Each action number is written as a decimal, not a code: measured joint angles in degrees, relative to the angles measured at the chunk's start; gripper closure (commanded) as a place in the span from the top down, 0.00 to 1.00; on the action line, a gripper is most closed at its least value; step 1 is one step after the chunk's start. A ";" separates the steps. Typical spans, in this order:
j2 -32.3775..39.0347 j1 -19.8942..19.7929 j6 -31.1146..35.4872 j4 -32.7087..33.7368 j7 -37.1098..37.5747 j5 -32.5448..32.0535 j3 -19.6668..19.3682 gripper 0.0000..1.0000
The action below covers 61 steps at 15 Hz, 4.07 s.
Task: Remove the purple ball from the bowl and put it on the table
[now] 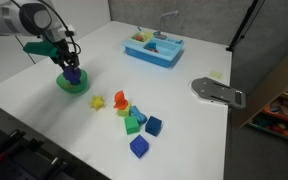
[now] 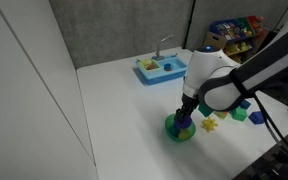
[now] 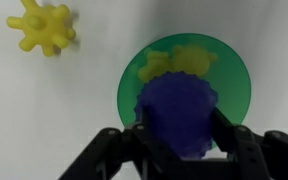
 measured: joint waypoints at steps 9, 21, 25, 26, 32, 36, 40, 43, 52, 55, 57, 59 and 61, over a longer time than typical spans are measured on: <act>-8.61 -2.17 0.00 -0.63 0.68 0.00 -3.20 0.34; -4.65 -12.15 5.91 -3.55 -0.06 0.76 -5.77 0.34; -1.13 -13.48 6.06 -4.24 -0.49 1.48 -5.93 0.34; -0.28 -13.72 6.06 -4.33 -0.88 1.87 -5.94 0.34; 2.10 -13.98 6.11 -4.32 -1.38 3.50 -5.91 0.98; 2.11 -13.92 6.11 -4.39 -1.40 4.27 -5.00 1.00; 1.73 -13.82 5.76 -4.42 -1.65 5.67 -3.21 1.00; 0.18 -13.84 3.59 -4.67 -2.53 7.50 -1.41 1.00; -9.52 -13.75 -9.06 -6.19 -4.86 13.31 2.10 1.00; -13.58 -13.18 -12.79 -6.43 -4.06 12.86 1.18 1.00; -16.56 -12.57 -15.41 -6.48 -2.40 11.47 0.38 1.00; -19.79 -12.03 -18.41 -6.55 -0.41 9.66 -0.27 1.00; -23.01 -11.72 -21.66 -6.70 1.80 7.65 -0.48 1.00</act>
